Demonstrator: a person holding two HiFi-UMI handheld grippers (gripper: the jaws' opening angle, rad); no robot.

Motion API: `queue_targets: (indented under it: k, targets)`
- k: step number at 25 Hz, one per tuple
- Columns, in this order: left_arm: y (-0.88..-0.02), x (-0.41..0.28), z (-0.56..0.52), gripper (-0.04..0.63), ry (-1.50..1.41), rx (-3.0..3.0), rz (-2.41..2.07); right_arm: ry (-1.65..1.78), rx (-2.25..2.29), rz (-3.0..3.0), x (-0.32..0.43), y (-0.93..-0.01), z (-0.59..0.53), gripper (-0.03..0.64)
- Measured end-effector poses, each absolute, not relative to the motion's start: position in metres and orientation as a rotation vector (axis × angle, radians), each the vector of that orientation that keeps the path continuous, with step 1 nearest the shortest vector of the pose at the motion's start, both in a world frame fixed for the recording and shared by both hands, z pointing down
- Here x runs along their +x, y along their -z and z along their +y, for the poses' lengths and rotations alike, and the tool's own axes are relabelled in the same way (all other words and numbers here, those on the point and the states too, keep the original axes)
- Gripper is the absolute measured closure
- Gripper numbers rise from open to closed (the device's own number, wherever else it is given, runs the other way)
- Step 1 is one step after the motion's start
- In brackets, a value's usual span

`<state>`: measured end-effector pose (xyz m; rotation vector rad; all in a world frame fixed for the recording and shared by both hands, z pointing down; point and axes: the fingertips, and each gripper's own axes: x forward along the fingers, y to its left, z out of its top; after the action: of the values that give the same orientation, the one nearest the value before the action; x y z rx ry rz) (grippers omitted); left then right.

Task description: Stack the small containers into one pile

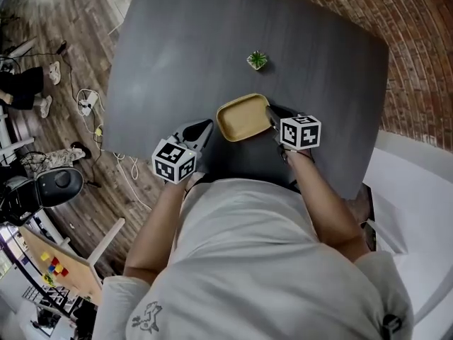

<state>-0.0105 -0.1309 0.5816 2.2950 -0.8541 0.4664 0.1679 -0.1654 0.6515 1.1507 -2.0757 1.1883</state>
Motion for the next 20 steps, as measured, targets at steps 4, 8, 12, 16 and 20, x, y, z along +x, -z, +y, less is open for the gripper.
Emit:
queue_targets:
  k: [4,8,12,16,20]
  targets:
    - [-0.589,-0.011,-0.136,0.584,-0.476,2.289,-0.832,-1.191,1.161,-2.058,0.169,-0.660,-0.170,0.591]
    - [-0.592,-0.009,-0.140,0.584,-0.481,2.286,-0.825,-1.197,1.160,-2.040,0.171,-0.666,-0.169,0.586]
    - [-0.592,-0.009,-0.142,0.584,-0.480,2.286,-0.828,-1.157,1.136,-2.035,0.170,-0.668,-0.167,0.559]
    - [-0.589,-0.006,-0.142,0.584,-0.474,2.289,-0.842,-1.098,1.117,-2.048,0.173,-0.665,-0.168,0.537]
    - [-0.583,0.001,-0.139,0.584,-0.468,2.298,-0.853,-1.036,1.093,-2.076,0.178,-0.656,-0.166,0.529]
